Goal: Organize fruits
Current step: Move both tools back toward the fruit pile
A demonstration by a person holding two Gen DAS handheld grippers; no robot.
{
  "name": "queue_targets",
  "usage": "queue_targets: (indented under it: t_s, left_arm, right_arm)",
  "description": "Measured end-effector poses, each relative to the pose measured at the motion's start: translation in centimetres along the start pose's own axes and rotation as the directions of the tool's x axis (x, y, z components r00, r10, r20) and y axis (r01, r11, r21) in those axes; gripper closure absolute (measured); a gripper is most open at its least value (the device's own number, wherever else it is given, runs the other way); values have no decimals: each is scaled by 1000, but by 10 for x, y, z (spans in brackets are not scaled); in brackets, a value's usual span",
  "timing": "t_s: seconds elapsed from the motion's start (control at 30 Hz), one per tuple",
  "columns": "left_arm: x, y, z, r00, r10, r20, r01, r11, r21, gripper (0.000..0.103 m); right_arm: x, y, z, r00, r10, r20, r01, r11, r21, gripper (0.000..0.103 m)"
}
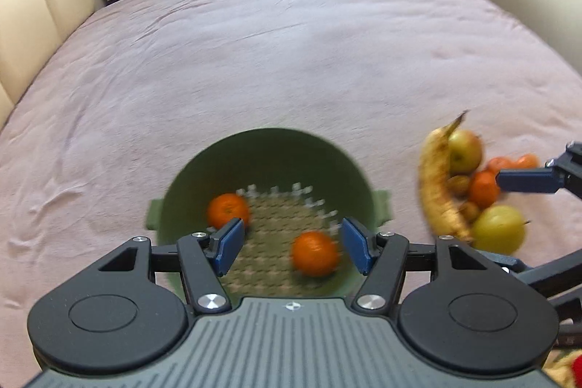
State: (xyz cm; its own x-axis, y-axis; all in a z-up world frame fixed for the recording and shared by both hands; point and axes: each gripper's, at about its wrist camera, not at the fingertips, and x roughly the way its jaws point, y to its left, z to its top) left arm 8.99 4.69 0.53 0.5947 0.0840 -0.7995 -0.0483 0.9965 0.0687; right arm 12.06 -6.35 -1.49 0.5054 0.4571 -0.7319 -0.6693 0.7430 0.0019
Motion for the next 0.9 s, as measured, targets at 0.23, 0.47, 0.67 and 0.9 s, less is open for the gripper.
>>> queue_targets:
  t_s: [0.23, 0.47, 0.67, 0.9]
  left_arm:
    - [-3, -34, -7, 992, -122, 38, 121, 992, 22, 31]
    - [3, -62, -18, 981, -188, 41, 185, 981, 52, 31]
    - [18, -79, -28, 975, -221, 6, 220, 972, 82, 31]
    - [32, -90, -42, 972, -224, -67, 231, 961, 153, 31]
  right_arm:
    - [-13, -32, -31, 993, -114, -6, 114, 982, 152, 30]
    - [-12, -52, -60, 977, -206, -51, 212, 947, 243, 30]
    - [-7, -62, -76, 969, -234, -80, 247, 929, 276, 30]
    - [0, -66, -86, 964, -236, -121, 262, 918, 297, 30]
